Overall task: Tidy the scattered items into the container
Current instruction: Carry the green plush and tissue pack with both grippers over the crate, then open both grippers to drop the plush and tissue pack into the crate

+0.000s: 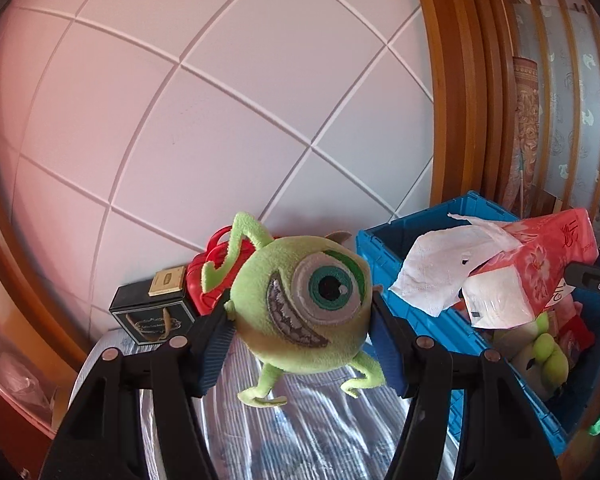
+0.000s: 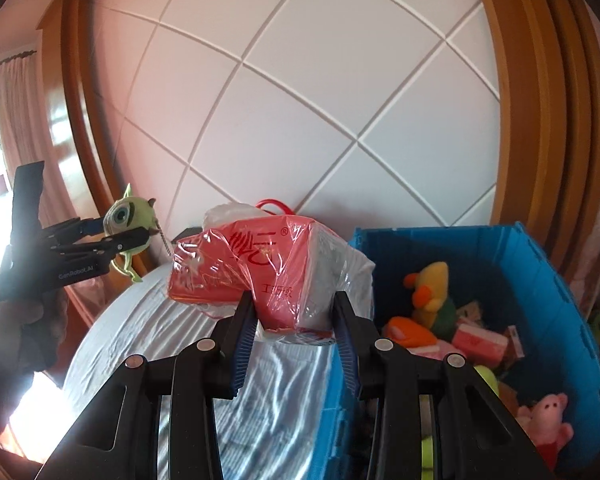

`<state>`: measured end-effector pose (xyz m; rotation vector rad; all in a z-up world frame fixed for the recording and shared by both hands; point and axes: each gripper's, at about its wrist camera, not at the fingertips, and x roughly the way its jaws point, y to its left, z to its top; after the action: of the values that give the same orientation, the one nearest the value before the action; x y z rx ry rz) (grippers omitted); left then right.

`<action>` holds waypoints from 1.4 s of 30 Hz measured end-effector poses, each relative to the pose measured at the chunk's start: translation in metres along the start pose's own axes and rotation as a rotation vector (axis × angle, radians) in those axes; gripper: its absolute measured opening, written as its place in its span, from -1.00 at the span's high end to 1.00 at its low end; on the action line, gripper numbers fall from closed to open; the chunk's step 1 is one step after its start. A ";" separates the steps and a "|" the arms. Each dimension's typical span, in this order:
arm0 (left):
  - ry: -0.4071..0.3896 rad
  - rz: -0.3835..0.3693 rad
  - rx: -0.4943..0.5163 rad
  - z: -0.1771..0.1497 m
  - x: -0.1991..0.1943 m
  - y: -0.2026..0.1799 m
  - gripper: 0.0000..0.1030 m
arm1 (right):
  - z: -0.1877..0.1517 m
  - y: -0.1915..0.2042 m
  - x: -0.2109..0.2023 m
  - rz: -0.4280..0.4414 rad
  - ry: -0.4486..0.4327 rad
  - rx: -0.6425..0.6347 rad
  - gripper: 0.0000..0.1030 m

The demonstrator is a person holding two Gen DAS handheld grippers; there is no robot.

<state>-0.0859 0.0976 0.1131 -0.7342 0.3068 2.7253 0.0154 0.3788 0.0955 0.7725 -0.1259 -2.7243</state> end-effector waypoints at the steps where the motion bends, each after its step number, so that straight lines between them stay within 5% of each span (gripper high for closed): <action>1: -0.002 -0.006 0.008 0.005 0.002 -0.008 -0.21 | -0.001 -0.008 -0.003 -0.008 -0.002 0.008 0.29; 24: 0.018 -0.282 0.213 0.086 0.077 -0.224 -0.21 | -0.035 -0.173 -0.076 -0.221 -0.049 0.195 0.29; 37: 0.015 -0.336 0.257 0.114 0.098 -0.275 -0.27 | -0.044 -0.222 -0.094 -0.271 -0.061 0.248 0.25; 38: 0.013 -0.345 0.239 0.116 0.097 -0.274 -0.34 | -0.044 -0.225 -0.093 -0.267 -0.067 0.251 0.18; 39: 0.021 -0.345 0.223 0.117 0.099 -0.274 -0.71 | -0.043 -0.228 -0.092 -0.257 -0.069 0.260 0.08; 40: 0.029 -0.342 0.204 0.118 0.100 -0.273 -1.00 | -0.042 -0.231 -0.090 -0.251 -0.072 0.272 -0.24; 41: 0.030 -0.350 0.178 0.118 0.100 -0.270 -1.00 | -0.040 -0.232 -0.089 -0.258 -0.078 0.281 -1.00; 42: 0.045 -0.361 0.155 0.117 0.102 -0.268 -1.00 | -0.040 -0.233 -0.090 -0.270 -0.089 0.284 -0.94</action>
<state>-0.1314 0.4040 0.1258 -0.7293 0.3538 2.3205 0.0471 0.6283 0.0676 0.7923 -0.4690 -3.0406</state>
